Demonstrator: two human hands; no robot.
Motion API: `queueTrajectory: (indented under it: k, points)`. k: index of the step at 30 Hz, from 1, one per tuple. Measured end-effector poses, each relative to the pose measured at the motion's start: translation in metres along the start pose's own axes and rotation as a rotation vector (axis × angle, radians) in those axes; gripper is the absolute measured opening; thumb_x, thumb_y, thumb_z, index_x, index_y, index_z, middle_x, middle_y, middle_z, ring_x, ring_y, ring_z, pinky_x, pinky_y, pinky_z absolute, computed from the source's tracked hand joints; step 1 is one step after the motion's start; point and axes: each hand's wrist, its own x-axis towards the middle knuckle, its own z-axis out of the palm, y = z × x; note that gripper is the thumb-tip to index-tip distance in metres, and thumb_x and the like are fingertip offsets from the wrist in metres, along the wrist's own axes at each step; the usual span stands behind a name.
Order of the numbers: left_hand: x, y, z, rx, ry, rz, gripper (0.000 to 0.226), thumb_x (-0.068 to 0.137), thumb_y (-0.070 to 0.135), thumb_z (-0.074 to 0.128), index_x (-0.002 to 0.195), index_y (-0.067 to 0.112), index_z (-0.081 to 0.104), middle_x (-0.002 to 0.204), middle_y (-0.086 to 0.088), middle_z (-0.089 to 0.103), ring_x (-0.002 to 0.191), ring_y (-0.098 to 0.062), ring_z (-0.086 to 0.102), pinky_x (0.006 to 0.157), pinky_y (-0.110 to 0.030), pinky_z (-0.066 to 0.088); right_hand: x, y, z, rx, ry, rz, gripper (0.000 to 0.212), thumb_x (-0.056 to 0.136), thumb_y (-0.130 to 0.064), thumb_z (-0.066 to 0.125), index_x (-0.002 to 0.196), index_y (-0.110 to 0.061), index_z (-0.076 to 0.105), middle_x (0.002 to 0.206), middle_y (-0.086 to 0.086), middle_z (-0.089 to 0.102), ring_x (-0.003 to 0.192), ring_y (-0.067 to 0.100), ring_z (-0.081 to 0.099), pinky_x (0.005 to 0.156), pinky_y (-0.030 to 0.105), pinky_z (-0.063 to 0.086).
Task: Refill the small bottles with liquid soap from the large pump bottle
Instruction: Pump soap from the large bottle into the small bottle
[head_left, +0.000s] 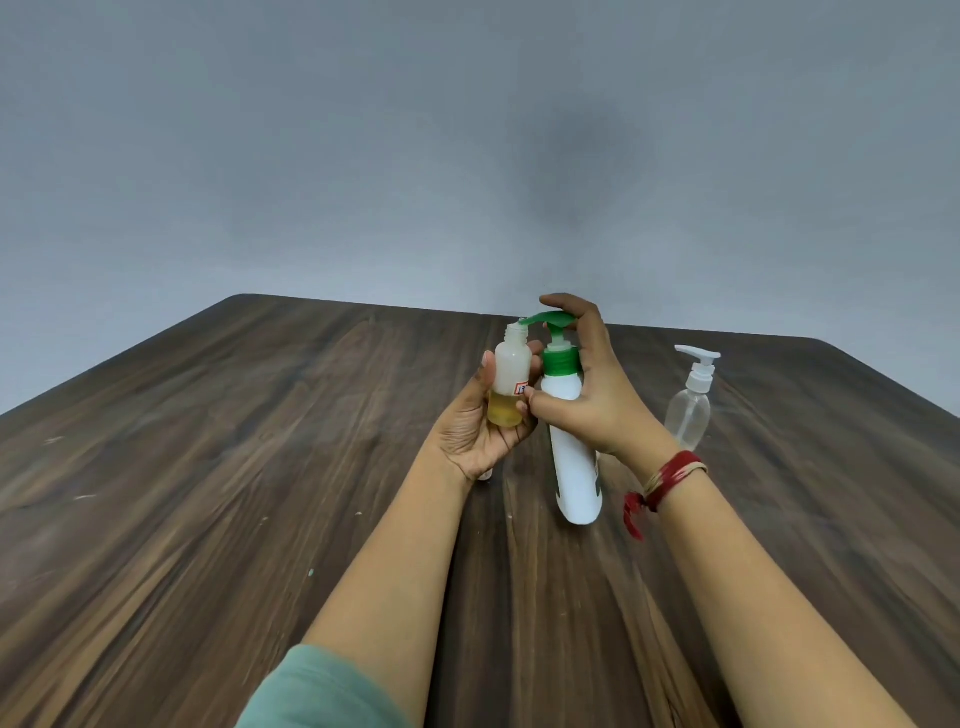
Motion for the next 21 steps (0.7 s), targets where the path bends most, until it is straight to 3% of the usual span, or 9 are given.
queueTrajectory:
  k: [4, 7, 10, 14, 18, 21]
  points:
    - [-0.001, 0.001, 0.002, -0.008, -0.003, 0.009, 0.065, 0.046, 0.034, 0.096, 0.102, 0.009, 0.075, 0.091, -0.004, 0.072, 0.075, -0.008, 0.066, 0.066, -0.016, 0.052, 0.0, 0.002, 0.0, 0.036, -0.012, 0.023, 0.08, 0.062, -0.026, 0.071, 0.129, -0.049, 0.035, 0.128, 0.008, 0.046, 0.105, 0.031, 0.058, 0.09, 0.05, 0.054]
    - [-0.001, 0.001, 0.002, 0.001, -0.007, 0.006, 0.064, 0.047, 0.034, 0.095, 0.102, 0.009, 0.075, 0.091, -0.005, 0.071, 0.074, -0.008, 0.065, 0.066, -0.017, 0.053, 0.0, 0.004, 0.001, 0.045, -0.017, 0.031, 0.08, 0.062, -0.026, 0.072, 0.129, -0.05, 0.036, 0.128, 0.008, 0.046, 0.105, 0.032, 0.058, 0.089, 0.053, 0.054]
    - [-0.002, 0.001, 0.003, -0.013, -0.009, 0.006, 0.065, 0.046, 0.03, 0.096, 0.103, 0.007, 0.075, 0.089, -0.006, 0.071, 0.068, -0.01, 0.065, 0.061, -0.017, 0.055, 0.0, 0.003, -0.001, 0.049, -0.024, 0.023, 0.081, 0.06, -0.029, 0.072, 0.128, -0.05, 0.035, 0.129, 0.009, 0.045, 0.105, 0.029, 0.058, 0.091, 0.048, 0.054]
    - [-0.004, 0.005, 0.003, -0.101, -0.039, 0.028, 0.065, 0.047, 0.023, 0.095, 0.105, 0.003, 0.073, 0.089, -0.009, 0.07, 0.064, -0.014, 0.064, 0.054, -0.022, 0.055, -0.003, 0.002, -0.005, 0.073, -0.064, 0.025, 0.082, 0.057, -0.03, 0.068, 0.128, -0.05, 0.034, 0.132, 0.005, 0.044, 0.102, 0.02, 0.057, 0.087, 0.032, 0.053]
    - [-0.005, 0.012, 0.0, -0.211, -0.129, 0.02, 0.058, 0.063, 0.018, 0.088, 0.115, 0.0, 0.067, 0.096, -0.013, 0.069, 0.071, -0.02, 0.064, 0.059, -0.027, 0.057, -0.005, 0.005, -0.009, 0.053, -0.086, 0.008, 0.085, 0.063, -0.012, 0.065, 0.132, -0.046, 0.029, 0.134, 0.003, 0.041, 0.097, 0.015, 0.057, 0.08, 0.025, 0.051]
    - [-0.005, 0.012, 0.002, -0.147, -0.095, 0.036, 0.059, 0.058, 0.022, 0.091, 0.11, 0.004, 0.07, 0.094, -0.009, 0.069, 0.07, -0.016, 0.064, 0.059, -0.024, 0.057, -0.006, 0.008, -0.013, 0.069, -0.04, -0.007, 0.09, 0.067, -0.007, 0.065, 0.137, -0.046, 0.023, 0.137, 0.004, 0.039, 0.089, 0.012, 0.059, 0.08, 0.023, 0.054]
